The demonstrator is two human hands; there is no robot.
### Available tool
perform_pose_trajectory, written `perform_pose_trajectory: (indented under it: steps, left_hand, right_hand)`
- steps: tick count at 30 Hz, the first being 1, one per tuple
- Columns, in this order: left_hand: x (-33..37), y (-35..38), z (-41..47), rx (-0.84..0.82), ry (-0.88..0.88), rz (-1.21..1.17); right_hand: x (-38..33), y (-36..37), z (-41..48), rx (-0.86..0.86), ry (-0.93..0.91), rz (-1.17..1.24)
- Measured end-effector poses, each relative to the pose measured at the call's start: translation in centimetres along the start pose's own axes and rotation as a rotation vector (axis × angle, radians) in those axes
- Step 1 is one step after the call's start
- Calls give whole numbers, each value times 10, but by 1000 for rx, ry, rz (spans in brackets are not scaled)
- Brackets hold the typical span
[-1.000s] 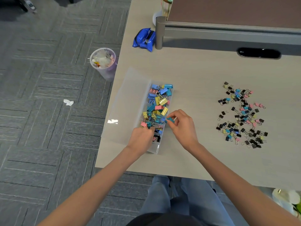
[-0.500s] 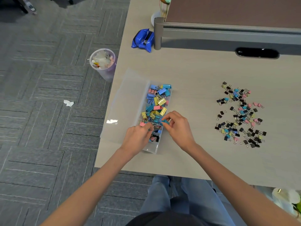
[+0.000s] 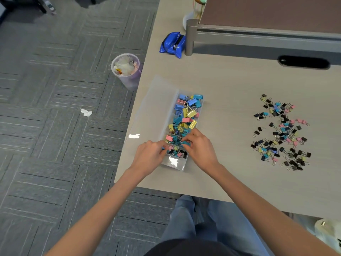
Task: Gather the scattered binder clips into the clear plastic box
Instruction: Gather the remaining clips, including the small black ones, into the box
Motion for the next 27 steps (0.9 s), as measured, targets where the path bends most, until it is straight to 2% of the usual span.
perform_pose_trajectory:
  steps: [3,9,14,23,27]
  left_hand:
    - [0,3,1,17,2,26]
    - [-1,4,4,41,-38,18]
    - [3,7,7,13,-26,40]
    - [3,3,8,40,-47,-36]
    - [12,-3,6,69,-39,-69]
  right_hand:
    - [-5,2,-1,-9,-22,-76]
    - [-16,-5,-7,135,-121,-134]
    - [-10,7,-5,74,-132,-267]
    - [-8,2,-7,100,-168,-253]
    - [-4,-4,-5,74,-116,-168]
Point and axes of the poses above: each hand's wrist, its own z-axis towards the middle knuckle, its own y-axis out of the palm, x = y × z, the point moved 5 cm from there along z, towards the middle knuckle, and after that the axes turned 8 degrees about -x, right-handed, at the moved point
